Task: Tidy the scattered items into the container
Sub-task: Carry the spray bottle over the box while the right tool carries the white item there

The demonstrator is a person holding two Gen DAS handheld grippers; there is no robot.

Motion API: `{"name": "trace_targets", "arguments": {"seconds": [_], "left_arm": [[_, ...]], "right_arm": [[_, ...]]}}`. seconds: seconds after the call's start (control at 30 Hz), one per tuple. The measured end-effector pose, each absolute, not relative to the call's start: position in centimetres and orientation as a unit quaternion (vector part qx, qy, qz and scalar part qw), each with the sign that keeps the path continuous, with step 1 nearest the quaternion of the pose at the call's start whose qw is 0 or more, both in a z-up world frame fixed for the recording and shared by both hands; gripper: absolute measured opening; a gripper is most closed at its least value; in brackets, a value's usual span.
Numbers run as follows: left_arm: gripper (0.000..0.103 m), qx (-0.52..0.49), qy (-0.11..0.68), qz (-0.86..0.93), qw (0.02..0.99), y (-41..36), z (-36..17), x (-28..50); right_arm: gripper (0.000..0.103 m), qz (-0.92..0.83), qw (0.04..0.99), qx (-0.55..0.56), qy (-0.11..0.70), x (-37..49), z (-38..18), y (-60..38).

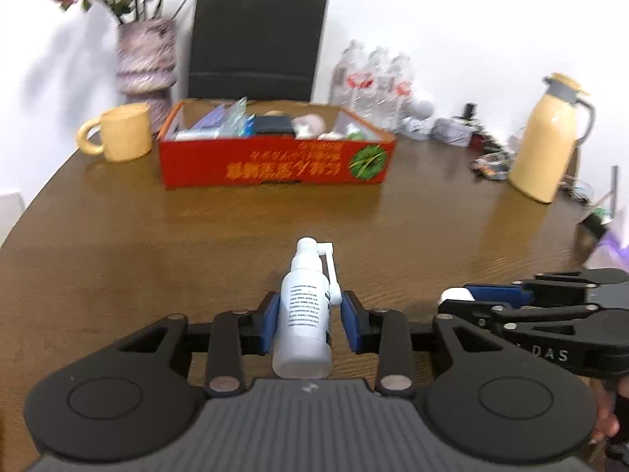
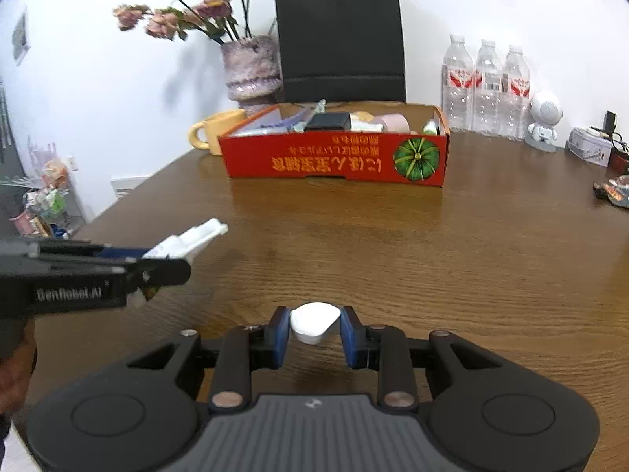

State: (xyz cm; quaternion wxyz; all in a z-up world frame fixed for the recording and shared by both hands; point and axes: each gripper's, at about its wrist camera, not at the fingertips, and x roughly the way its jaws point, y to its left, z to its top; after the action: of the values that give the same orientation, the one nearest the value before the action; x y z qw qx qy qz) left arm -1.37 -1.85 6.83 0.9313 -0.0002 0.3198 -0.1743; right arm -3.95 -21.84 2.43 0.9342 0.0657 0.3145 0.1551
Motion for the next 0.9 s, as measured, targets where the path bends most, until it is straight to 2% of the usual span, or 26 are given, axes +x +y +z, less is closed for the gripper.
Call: {"name": "trace_targets", "arguments": {"seconds": [0.13,0.27,0.5,0.7,0.9], "left_arm": [[0.034,0.04,0.314,-0.217,0.923,-1.4,12.7,0.6],[0.034,0.067,0.322,-0.234,0.915,-1.6,19.7,5.8],[0.034,0.046,0.389,-0.192,0.9,-2.2,27.1,18.1],[0.034,0.055,0.452,-0.093,0.886,-2.8,27.9,29.6],[0.034,0.059,0.518,-0.08,0.849,-4.1,24.7,37.0]], "right_arm": [[0.026,0.184,0.938,0.068,0.286,-3.4,6.7,-24.6],[0.027,0.2,0.94,0.03,0.275,0.8,12.2,-26.8],[0.027,0.231,0.909,0.044,0.344,13.3,21.1,-29.0],[0.027,0.231,0.879,0.061,0.414,24.7,27.5,-29.6],[0.027,0.198,0.853,0.053,0.48,30.7,23.7,-27.1]]}}
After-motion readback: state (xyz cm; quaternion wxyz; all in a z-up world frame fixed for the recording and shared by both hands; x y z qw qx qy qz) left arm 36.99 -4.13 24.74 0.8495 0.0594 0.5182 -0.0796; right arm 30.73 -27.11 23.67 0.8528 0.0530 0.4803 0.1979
